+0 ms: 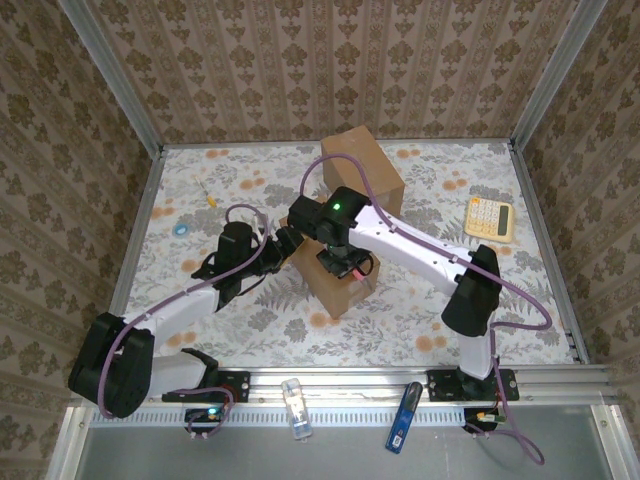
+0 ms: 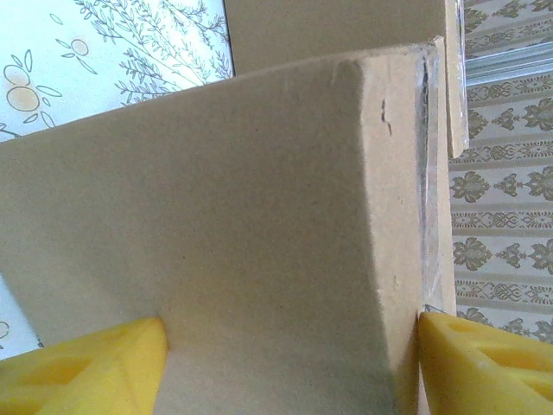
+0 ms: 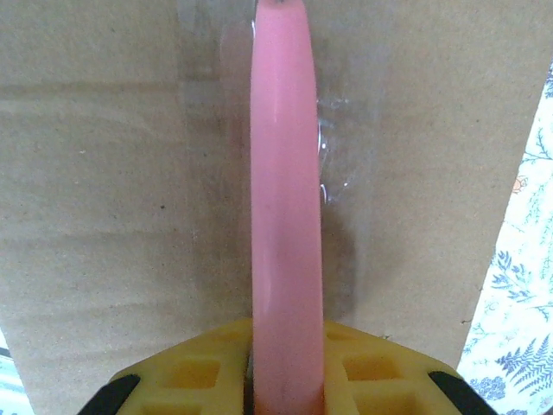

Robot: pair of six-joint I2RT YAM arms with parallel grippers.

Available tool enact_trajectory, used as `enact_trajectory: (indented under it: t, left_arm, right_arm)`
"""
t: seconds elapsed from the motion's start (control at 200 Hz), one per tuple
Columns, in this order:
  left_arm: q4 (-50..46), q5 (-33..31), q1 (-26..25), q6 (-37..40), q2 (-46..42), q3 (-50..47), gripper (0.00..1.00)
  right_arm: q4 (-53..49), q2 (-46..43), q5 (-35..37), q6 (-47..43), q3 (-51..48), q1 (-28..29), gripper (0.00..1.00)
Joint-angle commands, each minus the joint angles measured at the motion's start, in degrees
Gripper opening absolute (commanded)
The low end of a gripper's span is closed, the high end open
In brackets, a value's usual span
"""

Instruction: Unpack the express box

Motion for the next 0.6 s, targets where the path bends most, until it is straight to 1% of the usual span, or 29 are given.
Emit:
enact_trajectory:
  t: [0.0, 0.365, 0.595]
  left_arm:
    - [-4.0, -1.5, 0.7, -1.0, 1.4, -2.1, 0.75]
    - [-4.5, -1.2, 1.5, -0.8, 1.0, -2.4, 0.75]
    - [-4.7, -0.9, 2.1, -0.6, 1.0, -2.3, 0.75]
  right_arm:
    - [-5.3, -0.7, -3.7, 1.5, -2.6, 0.7, 0.0]
    - [-8.6, -2.9, -2.7, 2.8, -4.9, 0.8, 0.0]
    - [-10.1, -4.2, -3.4, 3.4, -7.1, 0.8, 0.0]
